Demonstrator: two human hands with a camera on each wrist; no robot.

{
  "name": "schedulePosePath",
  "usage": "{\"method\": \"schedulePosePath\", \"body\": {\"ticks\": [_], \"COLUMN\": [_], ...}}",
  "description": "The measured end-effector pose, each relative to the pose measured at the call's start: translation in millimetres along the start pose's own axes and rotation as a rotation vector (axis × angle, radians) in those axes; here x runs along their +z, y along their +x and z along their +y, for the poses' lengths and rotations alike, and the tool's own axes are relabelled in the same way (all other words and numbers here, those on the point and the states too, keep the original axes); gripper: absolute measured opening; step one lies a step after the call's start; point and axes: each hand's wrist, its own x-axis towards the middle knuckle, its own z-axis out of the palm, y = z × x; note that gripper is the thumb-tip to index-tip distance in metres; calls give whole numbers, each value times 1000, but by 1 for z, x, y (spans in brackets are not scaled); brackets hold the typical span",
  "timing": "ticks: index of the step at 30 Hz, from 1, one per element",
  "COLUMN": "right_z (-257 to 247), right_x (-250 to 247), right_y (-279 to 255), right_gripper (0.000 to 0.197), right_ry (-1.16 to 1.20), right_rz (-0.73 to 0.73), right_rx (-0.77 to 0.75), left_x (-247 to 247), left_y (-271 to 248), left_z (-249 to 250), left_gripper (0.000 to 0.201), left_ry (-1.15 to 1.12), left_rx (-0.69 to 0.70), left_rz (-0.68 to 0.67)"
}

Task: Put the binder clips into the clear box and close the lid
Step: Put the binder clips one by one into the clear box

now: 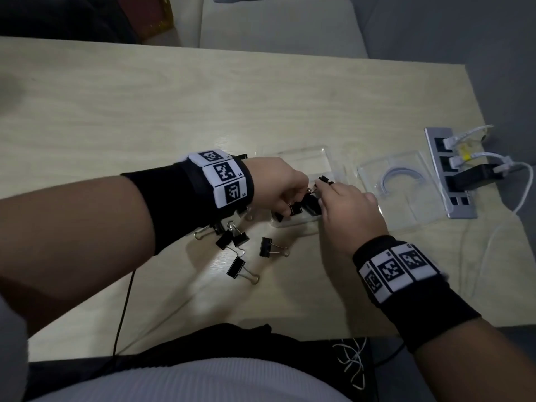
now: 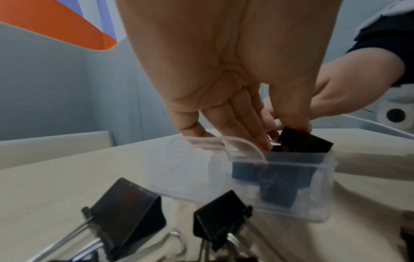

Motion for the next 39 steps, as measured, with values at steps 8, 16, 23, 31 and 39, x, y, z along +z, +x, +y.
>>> {"method": "schedulePosePath", "body": {"ticks": [8,16,23,31,39], "right_z": [-16,0,5,-9,-28], "right_x": [-3,-12,-9,-7,-7], "right_y": [-12,-15,-19,-14,-4], "right_gripper": [28,42,39,34,20], "right_ry": [44,432,534,243,206], "right_rz": [72,34,270,100,124], "right_rx": [-81,-140,-145,-10,74], "left_x": [12,6,3,1,-11], "left_y": [8,14,25,42,34], "left_z": [8,0,10,12,-4], "left_gripper": [43,47,33,31,29], "left_ry": [228,85,150,287,195], "left_rx": [-77,-88,-35,-78,-126], "left_rz": [86,215,306,317,364]}}
